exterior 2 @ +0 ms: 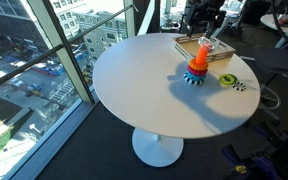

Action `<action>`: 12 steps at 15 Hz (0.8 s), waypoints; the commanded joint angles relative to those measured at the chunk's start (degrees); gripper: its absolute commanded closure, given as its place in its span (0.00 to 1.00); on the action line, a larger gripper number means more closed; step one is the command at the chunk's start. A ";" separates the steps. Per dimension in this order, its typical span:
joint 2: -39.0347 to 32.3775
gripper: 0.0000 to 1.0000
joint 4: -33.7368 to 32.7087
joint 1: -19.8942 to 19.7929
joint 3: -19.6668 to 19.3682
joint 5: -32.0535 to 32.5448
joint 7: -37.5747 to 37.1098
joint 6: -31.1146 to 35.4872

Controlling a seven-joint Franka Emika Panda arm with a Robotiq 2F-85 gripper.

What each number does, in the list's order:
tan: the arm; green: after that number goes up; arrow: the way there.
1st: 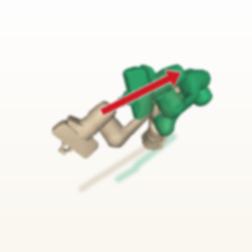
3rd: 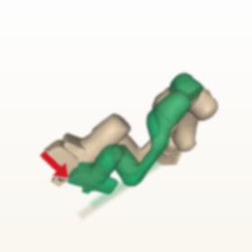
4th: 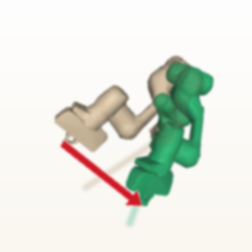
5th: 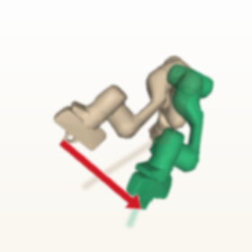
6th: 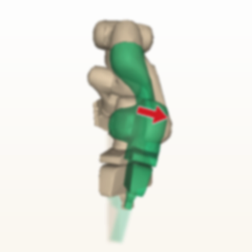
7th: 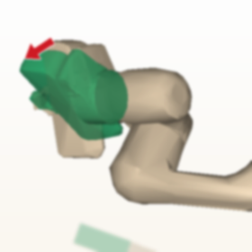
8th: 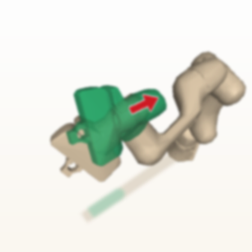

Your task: Put the colorless ring around the orange rod

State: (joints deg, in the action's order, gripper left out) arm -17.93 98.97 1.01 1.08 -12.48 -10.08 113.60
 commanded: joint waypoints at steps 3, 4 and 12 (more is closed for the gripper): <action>0.37 0.00 0.43 -0.24 0.44 -2.34 0.39 -0.06; 0.38 0.00 0.54 -0.20 0.45 -2.40 0.40 0.24; 0.25 0.00 1.10 0.14 0.55 -1.98 0.40 2.63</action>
State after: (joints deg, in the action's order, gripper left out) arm -18.05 99.27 1.09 1.48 -13.69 -10.04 114.67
